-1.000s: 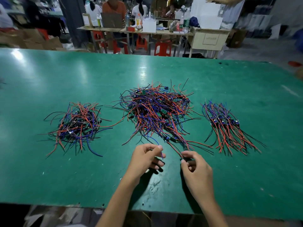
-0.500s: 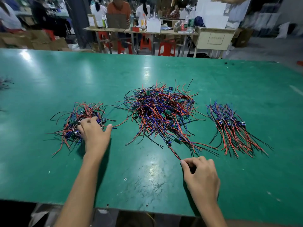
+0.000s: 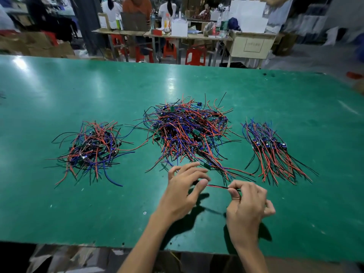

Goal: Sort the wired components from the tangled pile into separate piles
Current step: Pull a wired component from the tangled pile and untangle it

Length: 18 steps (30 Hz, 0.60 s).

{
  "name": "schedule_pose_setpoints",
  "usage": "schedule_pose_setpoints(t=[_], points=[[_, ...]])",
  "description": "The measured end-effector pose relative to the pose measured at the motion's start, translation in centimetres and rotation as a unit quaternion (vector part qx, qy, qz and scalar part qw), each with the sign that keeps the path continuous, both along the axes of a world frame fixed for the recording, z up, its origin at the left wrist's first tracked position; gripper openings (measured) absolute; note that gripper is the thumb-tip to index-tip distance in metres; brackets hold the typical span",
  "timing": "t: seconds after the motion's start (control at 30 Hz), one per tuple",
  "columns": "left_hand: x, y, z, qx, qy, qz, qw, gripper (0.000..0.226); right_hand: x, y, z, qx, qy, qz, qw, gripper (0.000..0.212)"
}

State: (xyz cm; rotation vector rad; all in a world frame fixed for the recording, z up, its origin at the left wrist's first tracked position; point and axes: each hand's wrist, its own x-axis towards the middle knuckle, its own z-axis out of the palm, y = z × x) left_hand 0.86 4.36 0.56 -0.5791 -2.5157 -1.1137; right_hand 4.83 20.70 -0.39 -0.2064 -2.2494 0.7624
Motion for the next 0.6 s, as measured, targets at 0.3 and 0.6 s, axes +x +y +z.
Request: schedule_pose_setpoints(t=[0.3,0.6], points=[[0.9,0.3,2.1,0.077,0.091,0.026,0.992,0.023,1.4,-0.5,0.6,-0.098,0.123,-0.009,0.987,0.03],[1.3,-0.5,1.1,0.072,0.062,0.083,0.992,0.011,-1.5,-2.3,1.3,-0.327,-0.094,0.258,0.904,0.015]])
